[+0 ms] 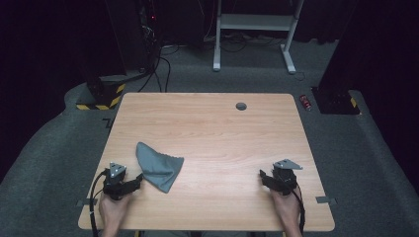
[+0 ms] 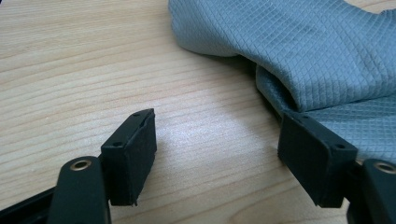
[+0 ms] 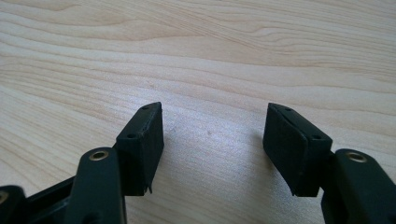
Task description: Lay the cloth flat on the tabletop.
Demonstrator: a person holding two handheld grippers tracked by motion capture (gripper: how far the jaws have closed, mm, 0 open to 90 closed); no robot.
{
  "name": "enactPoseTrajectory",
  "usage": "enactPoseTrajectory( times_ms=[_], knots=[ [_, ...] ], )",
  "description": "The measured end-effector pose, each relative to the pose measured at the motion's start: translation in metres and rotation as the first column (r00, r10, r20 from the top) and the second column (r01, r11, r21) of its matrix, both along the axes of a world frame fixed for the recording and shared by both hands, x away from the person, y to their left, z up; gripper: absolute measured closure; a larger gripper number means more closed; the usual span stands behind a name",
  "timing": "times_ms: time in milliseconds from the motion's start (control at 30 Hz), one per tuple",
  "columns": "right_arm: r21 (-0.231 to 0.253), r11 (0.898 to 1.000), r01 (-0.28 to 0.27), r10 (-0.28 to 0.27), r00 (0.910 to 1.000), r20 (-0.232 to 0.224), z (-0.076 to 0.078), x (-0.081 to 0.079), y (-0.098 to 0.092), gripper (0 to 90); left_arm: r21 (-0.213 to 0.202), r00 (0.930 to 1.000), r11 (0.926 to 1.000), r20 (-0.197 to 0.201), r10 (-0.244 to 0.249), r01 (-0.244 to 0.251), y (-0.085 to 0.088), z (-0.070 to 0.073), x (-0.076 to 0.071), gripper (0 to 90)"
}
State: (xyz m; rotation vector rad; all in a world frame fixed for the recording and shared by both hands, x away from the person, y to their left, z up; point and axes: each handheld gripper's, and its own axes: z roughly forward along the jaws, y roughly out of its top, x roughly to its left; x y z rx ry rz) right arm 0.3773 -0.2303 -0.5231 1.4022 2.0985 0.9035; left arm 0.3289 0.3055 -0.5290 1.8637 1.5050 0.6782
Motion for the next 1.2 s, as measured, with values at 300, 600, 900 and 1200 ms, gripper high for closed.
enactPoseTrajectory(
  times_ms=[300,600,900,1200],
  knots=[
    [0.000,1.000,-0.003,0.003,1.0000,-0.001,0.000,0.000,0.000,37.4,-0.084,1.0000,0.9964,0.000,0.000,0.000,0.007,0.001,-0.001,32.9],
    [0.000,1.000,-0.003,0.003,1.0000,-0.001,0.000,0.000,0.000,37.3,-0.142,0.9988,0.9890,0.030,-0.039,0.043,0.004,0.012,0.005,35.3],
    [0.000,1.000,-0.003,0.003,1.0000,-0.002,0.000,0.000,0.000,37.3,-0.146,0.9974,0.9867,0.016,-0.070,0.072,-0.007,0.024,0.025,36.8],
    [0.000,1.000,-0.004,0.004,1.0000,-0.001,0.000,0.000,0.000,37.1,-0.149,0.9957,0.9845,0.002,-0.093,0.092,-0.016,0.024,0.036,73.3]
  ],
)
